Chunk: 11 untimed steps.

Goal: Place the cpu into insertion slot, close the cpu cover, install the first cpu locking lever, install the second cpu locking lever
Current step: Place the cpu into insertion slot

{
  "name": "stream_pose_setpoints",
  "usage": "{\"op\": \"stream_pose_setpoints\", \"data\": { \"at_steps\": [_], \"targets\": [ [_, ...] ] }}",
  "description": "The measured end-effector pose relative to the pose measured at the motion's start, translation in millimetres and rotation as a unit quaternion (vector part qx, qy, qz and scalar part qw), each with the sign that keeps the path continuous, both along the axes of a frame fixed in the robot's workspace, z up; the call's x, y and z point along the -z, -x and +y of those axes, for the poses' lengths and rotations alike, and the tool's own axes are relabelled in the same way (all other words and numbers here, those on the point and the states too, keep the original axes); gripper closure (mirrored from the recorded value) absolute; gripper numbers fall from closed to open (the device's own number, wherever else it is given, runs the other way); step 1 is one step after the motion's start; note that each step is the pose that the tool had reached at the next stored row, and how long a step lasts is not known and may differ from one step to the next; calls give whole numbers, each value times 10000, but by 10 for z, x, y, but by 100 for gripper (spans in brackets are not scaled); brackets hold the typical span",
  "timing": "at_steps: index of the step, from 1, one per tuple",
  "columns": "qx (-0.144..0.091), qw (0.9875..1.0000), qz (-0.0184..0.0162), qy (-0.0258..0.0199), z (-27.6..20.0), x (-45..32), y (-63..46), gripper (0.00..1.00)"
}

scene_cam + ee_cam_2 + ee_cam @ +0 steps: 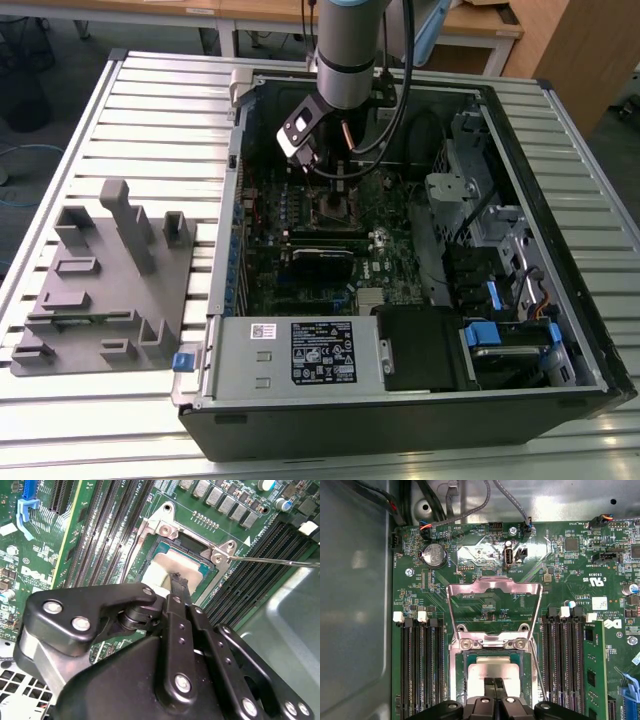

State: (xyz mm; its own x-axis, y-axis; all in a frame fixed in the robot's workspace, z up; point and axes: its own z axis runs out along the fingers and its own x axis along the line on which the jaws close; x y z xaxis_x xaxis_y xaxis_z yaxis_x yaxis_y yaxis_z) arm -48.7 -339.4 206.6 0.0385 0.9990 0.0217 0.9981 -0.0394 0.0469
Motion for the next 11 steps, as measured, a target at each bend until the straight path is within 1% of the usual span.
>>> {"op": "stream_pose_setpoints", "data": {
  "at_steps": [1,6,11],
  "targets": [
    [0,10000,0,0,0,0,0,90],
    [0,10000,-1,1,1,4,0,90],
    [0,10000,0,2,0,41,0,90]
  ]
}}
